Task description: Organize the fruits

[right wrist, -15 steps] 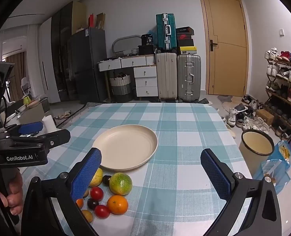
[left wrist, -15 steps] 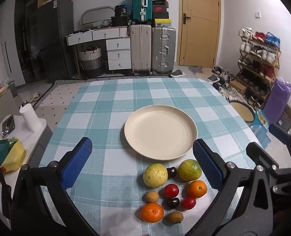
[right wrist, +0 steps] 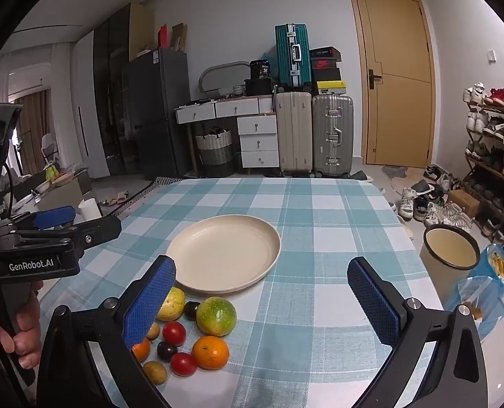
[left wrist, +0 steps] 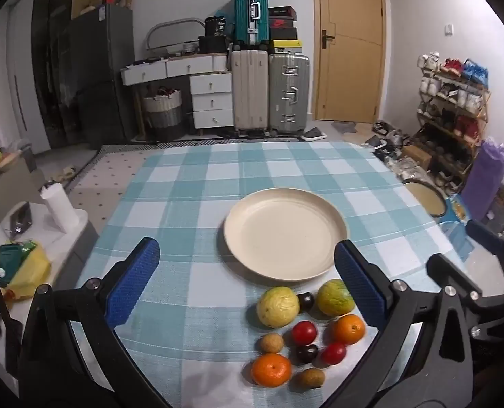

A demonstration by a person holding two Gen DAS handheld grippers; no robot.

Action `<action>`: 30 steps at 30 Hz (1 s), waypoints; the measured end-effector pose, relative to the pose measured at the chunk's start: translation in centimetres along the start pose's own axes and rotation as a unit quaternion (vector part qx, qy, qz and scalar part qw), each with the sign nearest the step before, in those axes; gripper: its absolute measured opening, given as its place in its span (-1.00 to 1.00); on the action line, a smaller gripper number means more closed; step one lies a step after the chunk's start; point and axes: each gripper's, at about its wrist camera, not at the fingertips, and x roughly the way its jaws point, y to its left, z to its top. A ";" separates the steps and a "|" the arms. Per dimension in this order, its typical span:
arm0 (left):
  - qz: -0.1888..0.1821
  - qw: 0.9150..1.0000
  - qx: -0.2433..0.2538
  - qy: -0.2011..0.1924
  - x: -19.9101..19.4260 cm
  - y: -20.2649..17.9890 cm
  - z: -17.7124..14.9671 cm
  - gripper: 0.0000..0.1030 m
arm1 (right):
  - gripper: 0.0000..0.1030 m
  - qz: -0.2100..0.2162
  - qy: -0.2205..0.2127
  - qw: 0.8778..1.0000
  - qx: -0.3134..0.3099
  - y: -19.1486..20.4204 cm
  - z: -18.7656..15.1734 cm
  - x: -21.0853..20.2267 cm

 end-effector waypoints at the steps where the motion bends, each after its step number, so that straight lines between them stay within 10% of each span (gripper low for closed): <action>1: -0.001 1.000 0.001 0.000 0.0 -0.1 0.0 0.99 | 1.00 0.000 0.001 1.000 0.000 0.0 0.0 0.1; 30: -0.016 0.999 -0.023 0.022 1.9 0.4 -1.5 0.99 | 1.00 0.006 0.011 1.000 0.005 0.2 -0.8 1.0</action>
